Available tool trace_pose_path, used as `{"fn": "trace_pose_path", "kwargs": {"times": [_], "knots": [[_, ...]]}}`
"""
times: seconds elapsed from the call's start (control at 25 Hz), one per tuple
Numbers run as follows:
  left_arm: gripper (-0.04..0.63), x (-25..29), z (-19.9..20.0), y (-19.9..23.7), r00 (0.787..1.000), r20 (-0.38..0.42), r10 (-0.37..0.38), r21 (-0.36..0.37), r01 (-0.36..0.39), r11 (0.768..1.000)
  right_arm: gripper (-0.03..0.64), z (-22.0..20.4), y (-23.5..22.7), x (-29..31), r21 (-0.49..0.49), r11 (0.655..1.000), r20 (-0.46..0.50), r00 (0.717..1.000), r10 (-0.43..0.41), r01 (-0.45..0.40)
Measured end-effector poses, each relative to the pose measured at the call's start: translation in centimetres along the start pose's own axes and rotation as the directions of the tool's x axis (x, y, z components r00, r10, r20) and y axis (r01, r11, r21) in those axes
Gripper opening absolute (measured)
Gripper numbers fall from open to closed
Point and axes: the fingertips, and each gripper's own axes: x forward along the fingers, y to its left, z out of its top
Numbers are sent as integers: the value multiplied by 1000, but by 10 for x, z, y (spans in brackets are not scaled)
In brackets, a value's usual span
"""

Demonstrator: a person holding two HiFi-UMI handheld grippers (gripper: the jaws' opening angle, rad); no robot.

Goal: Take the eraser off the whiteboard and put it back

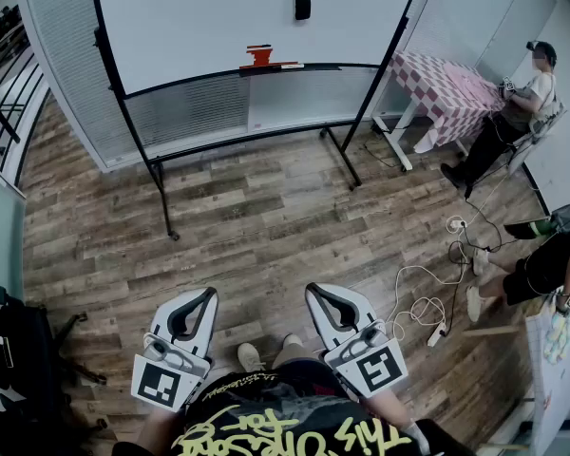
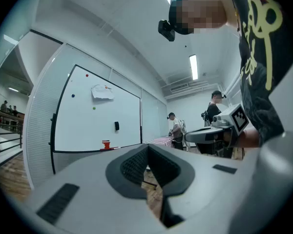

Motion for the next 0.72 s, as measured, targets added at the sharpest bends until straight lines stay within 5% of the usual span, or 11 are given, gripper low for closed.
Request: {"fn": "trace_pose_path", "kwargs": {"times": [0.72], "knots": [[6,-3,3,3,1000,8,3,7,-3,1000,8,-3,4,5,-12,1000,-15,1000,-7,7]]}}
